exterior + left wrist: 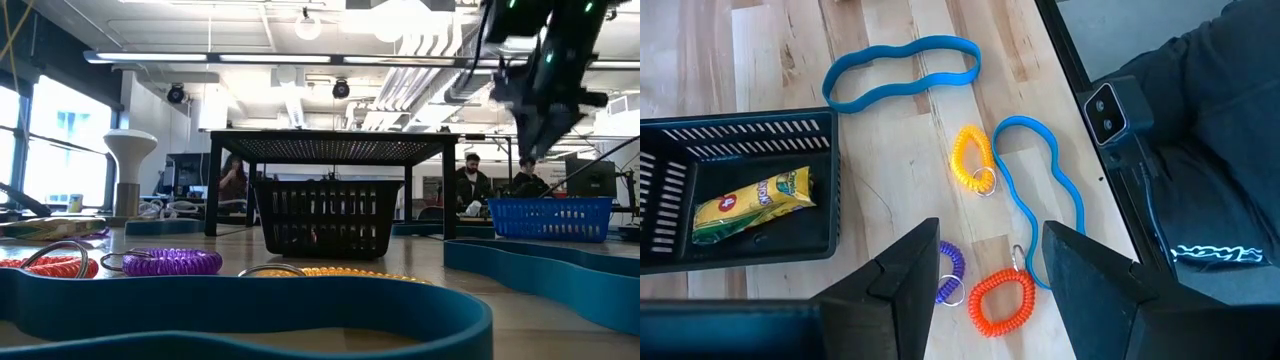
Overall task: Pick & Place Office Desk Supplies
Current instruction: Put the yellow crayon box into the black bin
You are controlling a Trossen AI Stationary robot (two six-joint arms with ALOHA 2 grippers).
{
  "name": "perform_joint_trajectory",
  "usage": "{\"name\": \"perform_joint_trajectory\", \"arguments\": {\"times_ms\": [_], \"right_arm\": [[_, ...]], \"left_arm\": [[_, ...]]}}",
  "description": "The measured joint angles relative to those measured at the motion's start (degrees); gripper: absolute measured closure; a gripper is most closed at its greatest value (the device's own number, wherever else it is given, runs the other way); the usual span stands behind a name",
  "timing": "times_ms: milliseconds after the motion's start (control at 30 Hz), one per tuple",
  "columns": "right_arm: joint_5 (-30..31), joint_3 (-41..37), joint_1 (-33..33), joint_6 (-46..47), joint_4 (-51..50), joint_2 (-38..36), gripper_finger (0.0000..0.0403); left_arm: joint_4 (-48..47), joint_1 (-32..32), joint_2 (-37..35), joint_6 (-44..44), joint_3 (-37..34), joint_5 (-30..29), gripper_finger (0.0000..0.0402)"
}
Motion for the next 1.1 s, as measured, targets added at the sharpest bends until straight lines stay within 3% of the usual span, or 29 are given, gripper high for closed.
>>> {"name": "perform_joint_trajectory", "arguments": {"times_ms": [233, 467, 600, 833, 967, 1100], "right_arm": [[-4.81, 5.31, 13.58, -1.21, 5.97, -5.26, 0.0241], [-21.16, 5.35, 26.63, -3.52, 21.17, -4.30, 0.0241], [-26.63, 5.35, 32.48, 0.88, 26.61, -1.13, 0.0241], [-31.02, 5.31, 40.89, 13.46, 27.60, 7.94, 0.0241], [-33.53, 5.31, 42.48, 19.26, 27.66, 13.87, 0.0241], [-36.08, 5.26, 41.31, 17.78, 27.63, 19.41, 0.0241]], "left_arm": [[0.00, 0.00, 0.00, 0.74, 0.00, 0.00, 0.0228], [0.00, 0.00, 0.00, 0.60, 0.00, 0.00, 0.0228], [0.00, 0.01, 0.00, -0.01, 0.00, 0.01, 0.0228], [0.00, 0.00, 0.00, -0.05, 0.00, 0.01, 0.0228], [0.02, 0.00, 0.00, -0.12, 0.00, 0.00, 0.0228], [0.04, 0.00, 0.00, -0.16, 0.00, 0.00, 0.0228]]}}
